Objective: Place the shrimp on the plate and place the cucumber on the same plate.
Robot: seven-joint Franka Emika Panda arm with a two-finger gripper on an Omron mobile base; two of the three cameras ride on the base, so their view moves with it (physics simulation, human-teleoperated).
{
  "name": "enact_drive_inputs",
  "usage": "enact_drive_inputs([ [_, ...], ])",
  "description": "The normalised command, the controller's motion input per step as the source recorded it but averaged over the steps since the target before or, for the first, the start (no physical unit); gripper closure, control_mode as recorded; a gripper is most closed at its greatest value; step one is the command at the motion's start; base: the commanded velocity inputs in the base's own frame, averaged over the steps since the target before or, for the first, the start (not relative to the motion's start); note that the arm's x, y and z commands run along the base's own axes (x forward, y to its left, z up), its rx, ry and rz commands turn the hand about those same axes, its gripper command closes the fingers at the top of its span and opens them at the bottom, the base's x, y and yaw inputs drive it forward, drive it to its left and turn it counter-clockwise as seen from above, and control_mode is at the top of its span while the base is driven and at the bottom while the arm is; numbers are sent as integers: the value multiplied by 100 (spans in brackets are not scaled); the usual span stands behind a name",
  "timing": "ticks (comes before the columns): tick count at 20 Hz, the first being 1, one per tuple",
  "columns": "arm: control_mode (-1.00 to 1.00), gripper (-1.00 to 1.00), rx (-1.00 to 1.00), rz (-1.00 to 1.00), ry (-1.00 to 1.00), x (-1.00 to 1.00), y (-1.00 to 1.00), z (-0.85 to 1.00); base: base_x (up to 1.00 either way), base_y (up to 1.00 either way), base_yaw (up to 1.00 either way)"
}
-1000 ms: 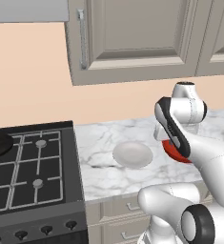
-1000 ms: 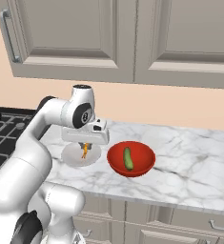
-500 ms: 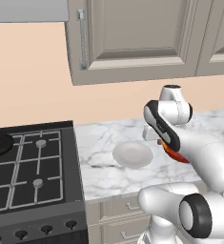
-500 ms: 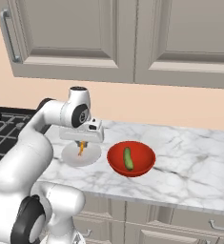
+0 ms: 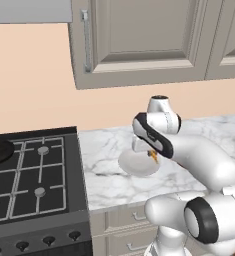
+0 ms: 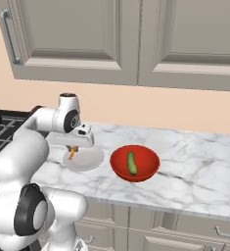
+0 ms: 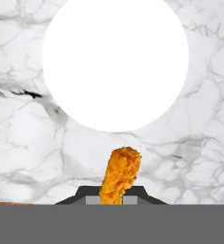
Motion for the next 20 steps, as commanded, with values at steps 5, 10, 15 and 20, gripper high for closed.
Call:
enact_drive_inputs([
  [5,-100,100,0,0,0,19,35,-30,0,0,0],
  [10,-100,100,0,0,0,26,27,-34,0,0,0],
  [15,-100,100,0,0,0,32,25,-28,0,0,0],
  [20,-100,100,0,0,0,37,6,-15,0,0,0],
])
